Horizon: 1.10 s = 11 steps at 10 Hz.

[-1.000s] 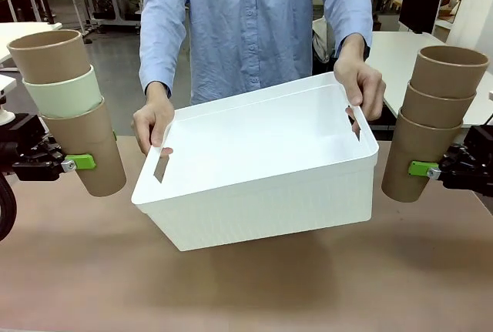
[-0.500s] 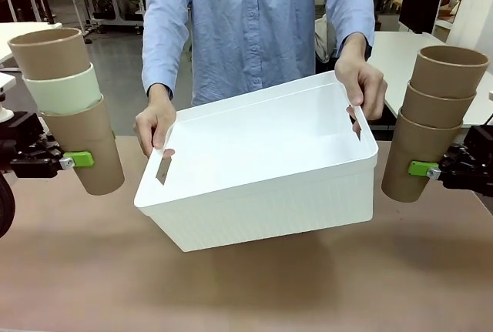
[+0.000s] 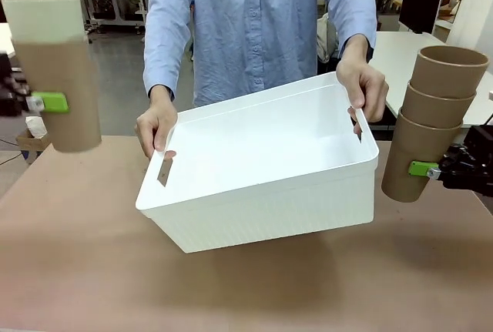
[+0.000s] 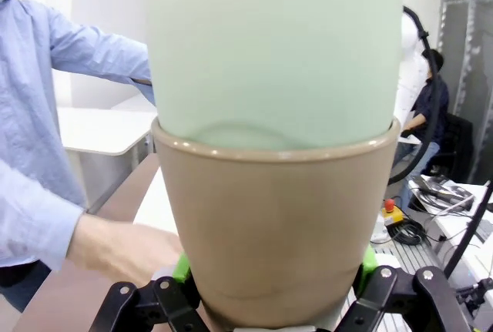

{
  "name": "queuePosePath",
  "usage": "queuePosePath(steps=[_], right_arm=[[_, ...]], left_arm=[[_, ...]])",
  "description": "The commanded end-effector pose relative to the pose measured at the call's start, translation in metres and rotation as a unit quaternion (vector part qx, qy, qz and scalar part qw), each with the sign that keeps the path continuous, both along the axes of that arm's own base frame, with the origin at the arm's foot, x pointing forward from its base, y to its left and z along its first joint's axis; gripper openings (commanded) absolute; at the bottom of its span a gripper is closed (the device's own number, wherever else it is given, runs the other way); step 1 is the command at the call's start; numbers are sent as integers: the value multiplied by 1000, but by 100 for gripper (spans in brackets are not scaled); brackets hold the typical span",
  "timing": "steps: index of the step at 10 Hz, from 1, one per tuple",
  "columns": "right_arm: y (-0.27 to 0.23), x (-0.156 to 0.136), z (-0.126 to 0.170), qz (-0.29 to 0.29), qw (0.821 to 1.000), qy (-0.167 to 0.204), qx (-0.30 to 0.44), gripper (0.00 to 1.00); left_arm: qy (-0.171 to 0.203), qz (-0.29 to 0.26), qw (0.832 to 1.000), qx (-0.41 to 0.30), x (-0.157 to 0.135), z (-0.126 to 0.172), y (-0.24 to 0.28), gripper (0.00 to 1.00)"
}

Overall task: Stack the cups and store them in the basket.
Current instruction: Place the stack of Reusable plastic cups into the Pantry Basket.

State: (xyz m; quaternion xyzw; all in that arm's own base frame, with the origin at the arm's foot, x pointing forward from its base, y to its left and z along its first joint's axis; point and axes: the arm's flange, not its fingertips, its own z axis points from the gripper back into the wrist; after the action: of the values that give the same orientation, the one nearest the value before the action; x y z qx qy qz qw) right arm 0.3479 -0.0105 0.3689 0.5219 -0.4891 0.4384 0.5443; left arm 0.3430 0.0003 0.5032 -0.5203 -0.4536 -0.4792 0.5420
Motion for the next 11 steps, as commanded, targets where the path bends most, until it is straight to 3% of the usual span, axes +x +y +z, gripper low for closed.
queuePosePath(steps=[1,3,5,7,11], right_arm=[[-1,-1,5,-1,1000,-1,1,87],[-1,-1,5,-1,1000,-1,1,87],[-1,-1,5,-1,1000,-1,1,87],[-1,-1,5,-1,1000,-1,1,87],[-1,-1,5,-1,1000,-1,1,87]], left_arm=[[5,-8,998,59,-13,56,-23,87],[5,-13,993,114,-25,96,-53,87],[0,-4,983,182,-27,112,-99,87],[-9,-7,971,238,-27,114,-146,87],[-15,-12,950,313,-12,83,-226,87]])
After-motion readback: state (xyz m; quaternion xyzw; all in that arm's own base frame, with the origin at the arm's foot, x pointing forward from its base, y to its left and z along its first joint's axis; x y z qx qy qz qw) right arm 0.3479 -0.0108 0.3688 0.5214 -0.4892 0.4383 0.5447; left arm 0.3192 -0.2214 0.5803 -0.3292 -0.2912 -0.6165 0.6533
